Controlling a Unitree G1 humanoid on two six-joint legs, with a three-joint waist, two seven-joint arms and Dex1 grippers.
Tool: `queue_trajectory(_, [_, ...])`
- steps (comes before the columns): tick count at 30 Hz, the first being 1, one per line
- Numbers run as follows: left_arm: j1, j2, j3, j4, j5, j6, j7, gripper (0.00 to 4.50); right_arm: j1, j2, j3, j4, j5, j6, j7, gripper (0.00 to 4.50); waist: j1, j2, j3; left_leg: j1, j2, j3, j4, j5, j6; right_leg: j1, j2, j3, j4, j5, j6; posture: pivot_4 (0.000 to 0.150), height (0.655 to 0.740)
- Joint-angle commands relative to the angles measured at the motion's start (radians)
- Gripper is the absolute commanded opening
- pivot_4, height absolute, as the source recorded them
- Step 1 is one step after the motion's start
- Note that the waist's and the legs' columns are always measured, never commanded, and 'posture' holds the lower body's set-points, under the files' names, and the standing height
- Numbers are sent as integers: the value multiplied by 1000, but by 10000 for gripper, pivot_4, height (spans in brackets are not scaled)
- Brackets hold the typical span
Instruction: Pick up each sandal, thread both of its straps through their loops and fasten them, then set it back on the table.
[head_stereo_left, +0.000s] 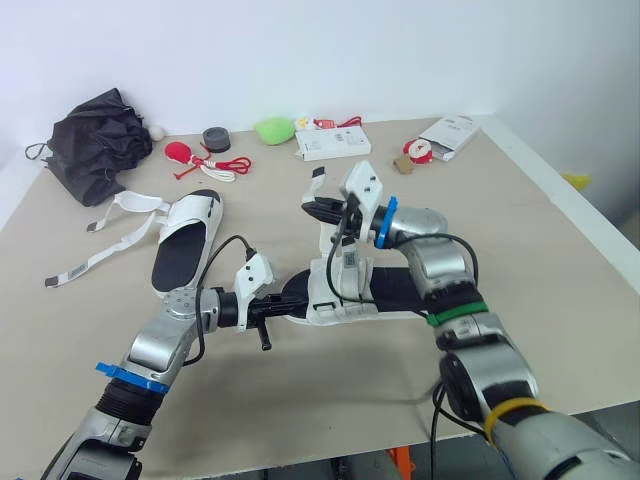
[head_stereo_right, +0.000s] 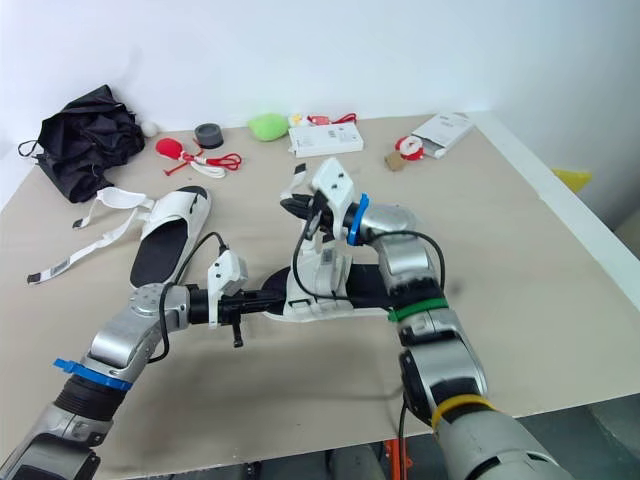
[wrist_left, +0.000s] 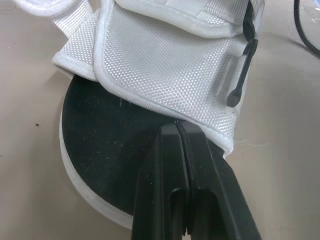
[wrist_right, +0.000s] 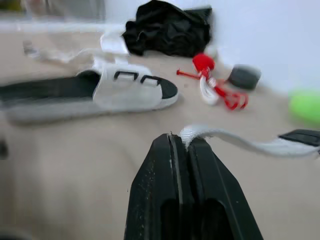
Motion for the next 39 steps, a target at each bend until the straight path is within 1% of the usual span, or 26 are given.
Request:
queue_trajectory(1, [14, 2, -42, 42, 34, 10, -13, 0, 63, -57, 78, -202, -120, -211, -64, 414, 1, 0, 0, 0, 0, 0, 0, 0, 0, 0, 0, 0, 0, -1, 2, 1500, 7400])
queue_trajectory(2, [12, 3, -42, 45, 35, 9, -14, 0, 92, -77, 98, -235, -158, -282, -89, 414, 3, 0, 0, 1, 0, 0, 0, 0, 0, 0, 0, 0, 0, -3, 5, 1500, 7400])
queue_trajectory(5, [4, 2, -44, 56, 37, 5, -17, 0, 142, -135, 130, -268, -283, -489, -205, 414, 8, 0, 0, 1, 0, 0, 0, 1, -1, 0, 1, 0, 0, -3, 5, 1500, 7400])
queue_trajectory(9, [-5, -2, -50, 69, 39, -1, -21, 0, 122, -175, 94, -215, -464, -701, -482, 414, 9, 0, 0, 1, 0, 1, 1, 2, -3, 0, 1, 1, 0, -2, 5, 1500, 7400])
queue_trajectory(11, [-7, -4, -50, 73, 41, -2, -22, 0, 111, -188, 86, -194, -515, -739, -565, 414, 10, 0, 0, 2, 0, 1, 1, 2, -3, 0, 1, 1, 0, -2, 5, 1500, 7400])
queue_trajectory(15, [-8, -5, -50, 76, 42, -3, -24, 0, 96, -202, 103, -158, -560, -772, -648, 414, 10, -1, 0, 2, 0, 1, 0, 4, -7, 0, 1, 2, 0, 0, 5, 1500, 7400])
queue_trajectory(22, [-9, -5, -50, 77, 42, -4, -24, 0, 85, -213, 119, -133, -583, -790, -701, 414, 10, -1, 0, 2, -1, 1, 1, 7, -12, 1, 1, 4, 0, 2, 5, 1500, 7400])
queue_trajectory(24, [-16, -2, -53, 88, 45, -9, -33, 0, 124, -219, 67, -151, -656, -881, -876, 414, 10, -1, 0, 2, -1, 1, 1, 7, -12, 1, 1, 4, 0, 3, 5, 1500, 7400])
queue_trajectory(26, [-20, 0, -54, 94, 47, -11, -39, 0, 133, -225, 58, -149, -692, -896, -950, 414, 12, -1, 0, 2, -1, 1, 1, 8, -12, 1, 1, 4, 0, 2, 5, 1500, 7400])
queue_trajectory(27, [-20, 1, -53, 94, 49, -12, -41, 0, 128, -233, 76, -137, -682, -886, -926, 3927, 12, -1, 0, 2, -1, 1, 1, 8, -13, 1, 1, 5, 0, 2, 5, 1500, 7400])
queue_trajectory(28, [-20, 1, -53, 95, 49, -13, -42, 0, 126, -238, 87, -130, -673, -886, -918, 6183, 11, -1, 0, 2, -2, 1, 1, 8, -13, 1, 1, 6, 0, 3, 5, 1500, 7400])
queue_trajectory(31, [-21, 2, -54, 97, 50, -16, -45, 0, 126, -246, 105, -131, -606, -863, -860, 15991, 10, -2, 0, 3, -3, 2, 1, 8, -13, 1, 2, 10, 0, 3, 7, 1500, 7400])
queue_trajectory(32, [-21, 2, -53, 97, 51, -17, -46, 0, 124, -252, 109, -135, -595, -863, -849, 20720, 10, -2, 0, 3, -3, 1, 1, 8, -13, 1, 2, 11, 0, 4, 7, 1500, 7400])
queue_trajectory(33, [-22, 2, -53, 98, 52, -17, -48, 0, 121, -261, 111, -138, -583, -865, -836, 23973, 9, -2, 0, 4, -3, 2, 1, 8, -13, 2, 3, 12, 0, 3, 7, 1500, 7400])
queue_trajectory(34, [-24, 1, -53, 100, 53, -17, -49, 0, 116, -273, 112, -139, -576, -882, -832, 29729, 9, -2, 0, 5, -3, 2, 1, 8, -13, 3, 3, 13, 0, 3, 7, 1500, 7400])
queue_trajectory(36, [-26, 1, -53, 102, 55, -17, -52, 0, 112, -294, 114, -140, -570, -910, -824, 29729, 8, -2, 0, 5, -3, 2, 1, 8, -13, 3, 4, 15, 0, 3, 7, 1500, 7400])
queue_trajectory(39, [-33, -1, -56, 110, 58, -21, -56, 0, 120, -351, 110, -167, -610, -989, -834, 29729, 8, -2, 0, 5, -3, 2, 1, 8, -13, 3, 4, 16, 0, 3, 7, 1500, 7400])
